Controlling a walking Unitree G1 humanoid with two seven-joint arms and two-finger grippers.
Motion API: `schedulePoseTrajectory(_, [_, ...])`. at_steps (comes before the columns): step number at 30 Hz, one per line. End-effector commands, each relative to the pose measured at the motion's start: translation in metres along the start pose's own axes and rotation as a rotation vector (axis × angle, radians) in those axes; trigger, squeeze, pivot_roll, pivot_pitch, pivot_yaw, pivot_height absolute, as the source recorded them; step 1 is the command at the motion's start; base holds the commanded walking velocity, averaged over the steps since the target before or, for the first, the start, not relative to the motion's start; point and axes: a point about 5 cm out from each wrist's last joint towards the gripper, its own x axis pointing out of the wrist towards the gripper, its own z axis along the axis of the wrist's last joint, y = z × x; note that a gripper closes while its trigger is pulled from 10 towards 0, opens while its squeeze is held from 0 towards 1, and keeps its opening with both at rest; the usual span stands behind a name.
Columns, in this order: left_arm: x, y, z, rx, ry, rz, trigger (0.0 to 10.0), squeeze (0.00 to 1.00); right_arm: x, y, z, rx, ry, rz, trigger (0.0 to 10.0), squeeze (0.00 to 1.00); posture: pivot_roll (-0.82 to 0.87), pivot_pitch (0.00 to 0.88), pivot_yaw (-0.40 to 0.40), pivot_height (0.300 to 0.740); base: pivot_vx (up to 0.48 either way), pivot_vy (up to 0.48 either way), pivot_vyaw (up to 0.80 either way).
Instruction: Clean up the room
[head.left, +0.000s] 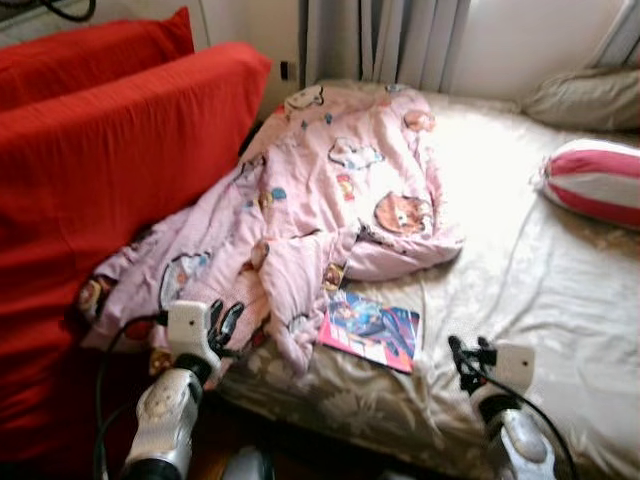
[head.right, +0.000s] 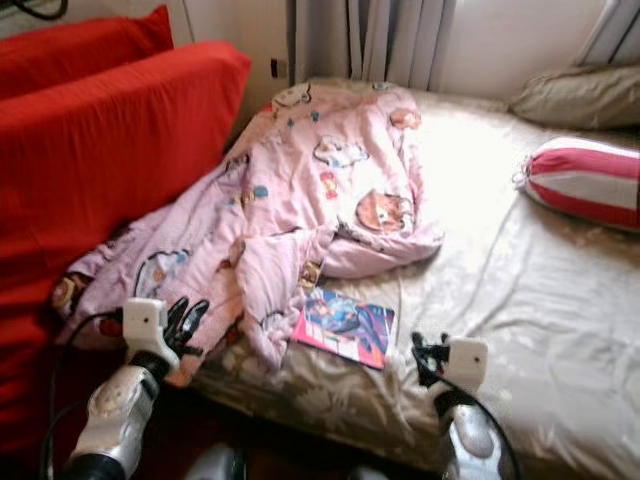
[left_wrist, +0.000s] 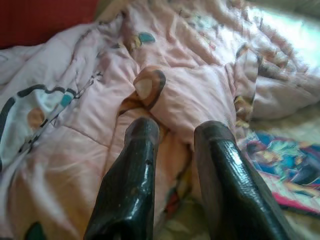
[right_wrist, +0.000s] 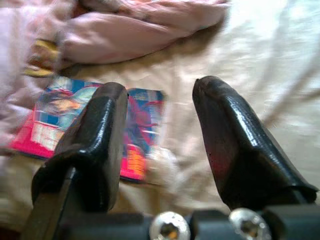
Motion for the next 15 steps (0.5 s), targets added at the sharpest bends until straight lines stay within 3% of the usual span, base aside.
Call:
schedulePoseTrajectory(1, [0.001, -0.008, 0.004, -0.001, -0.023, -0.034, 10.0, 0.0, -0.006, -0.012, -0.007, -0.001, 0.042, -0.028, 10.0, 0.0, -0.01, 0.121, -0.021, 0.643, 0.307, 0.0, 0.0])
schedulePoseTrajectory(10, [-0.003, -0.007, 0.008, 0.001, -0.033, -0.046, 10.0, 0.0, -0.001, -0.007, -0.009, 0.02, 0.084, 0.002, 10.0, 0.0, 0.01, 0.199, -0.021, 0.643, 0.062, 0.0, 0.0])
schedulePoseTrajectory(11, [-0.002, -0.008, 0.012, 0.004, -0.042, -0.055, 10.0, 0.0, 0.002, -0.003, -0.01, 0.036, 0.113, 0.026, 10.0, 0.22, 0.03, 0.22, -0.026, 0.643, 0.0, 0.0, 0.0])
schedulePoseTrajectory(12, [-0.001, -0.008, 0.015, 0.007, -0.047, -0.058, 10.0, 0.0, 0.005, -0.001, -0.01, 0.043, 0.124, 0.038, 10.0, 0.84, 0.04, 0.227, -0.025, 0.643, 0.0, 0.0, 0.0])
schedulePoseTrajectory(14, [0.0, -0.008, 0.018, 0.01, -0.053, -0.061, 10.0, 0.0, 0.007, 0.0, -0.008, 0.048, 0.131, 0.049, 10.0, 0.84, 0.04, 0.233, -0.023, 0.643, 0.0, 0.0, 0.0])
schedulePoseTrajectory(15, [0.0, -0.006, 0.023, 0.018, -0.063, -0.062, 10.0, 0.0, 0.011, 0.004, -0.006, 0.07, 0.144, 0.063, 10.0, 1.0, 0.07, 0.268, -0.008, 0.643, 0.0, 0.0, 0.0])
